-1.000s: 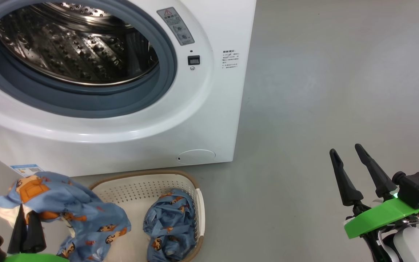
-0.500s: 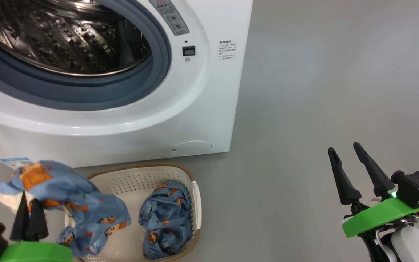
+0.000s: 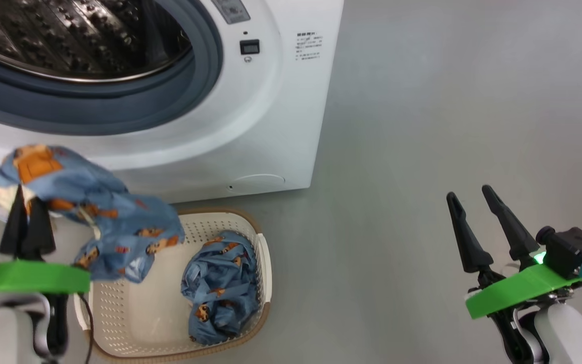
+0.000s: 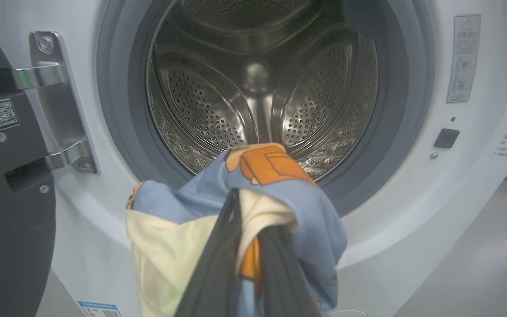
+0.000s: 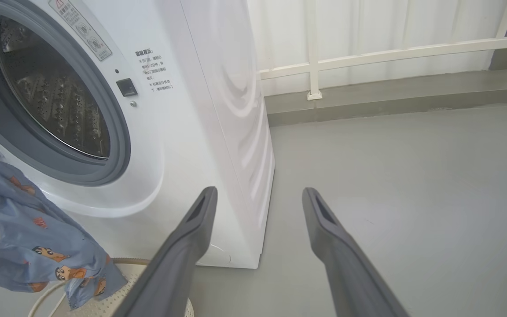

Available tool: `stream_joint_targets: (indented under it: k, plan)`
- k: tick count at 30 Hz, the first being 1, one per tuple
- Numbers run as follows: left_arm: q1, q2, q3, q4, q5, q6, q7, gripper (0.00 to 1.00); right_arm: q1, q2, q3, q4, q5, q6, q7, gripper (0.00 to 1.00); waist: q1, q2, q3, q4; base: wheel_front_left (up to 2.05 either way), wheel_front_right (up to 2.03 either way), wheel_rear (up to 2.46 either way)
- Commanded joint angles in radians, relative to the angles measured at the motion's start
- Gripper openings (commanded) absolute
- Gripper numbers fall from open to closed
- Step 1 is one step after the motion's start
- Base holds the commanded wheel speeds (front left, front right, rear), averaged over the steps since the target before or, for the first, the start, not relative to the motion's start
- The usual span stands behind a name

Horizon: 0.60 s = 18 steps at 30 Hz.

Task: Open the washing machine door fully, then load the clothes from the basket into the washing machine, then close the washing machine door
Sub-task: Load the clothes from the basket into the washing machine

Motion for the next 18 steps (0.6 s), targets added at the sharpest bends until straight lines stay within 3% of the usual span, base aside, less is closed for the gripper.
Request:
stream_joint_targets:
  k: [1, 18]
  plan:
    - [-0.045, 0.042, 0.025, -0.011, -0.004, -0.005, -0.012, 0.0, -0.022, -0.005, 0.014, -0.027, -0.012, 0.008, -0.008, 1.0, -0.0001, 0.0, 0.021, -0.009, 0.0, 0.0, 0.0]
    - [-0.421, 0.114, -0.054, 0.242, -0.009, -0.005, -0.012, 0.0, -0.088, 0.034, 0.027, -0.031, -0.023, 0.008, -0.008, 1.0, -0.0001, 0.0, 0.137, -0.054, 0.0, 0.0, 0.0]
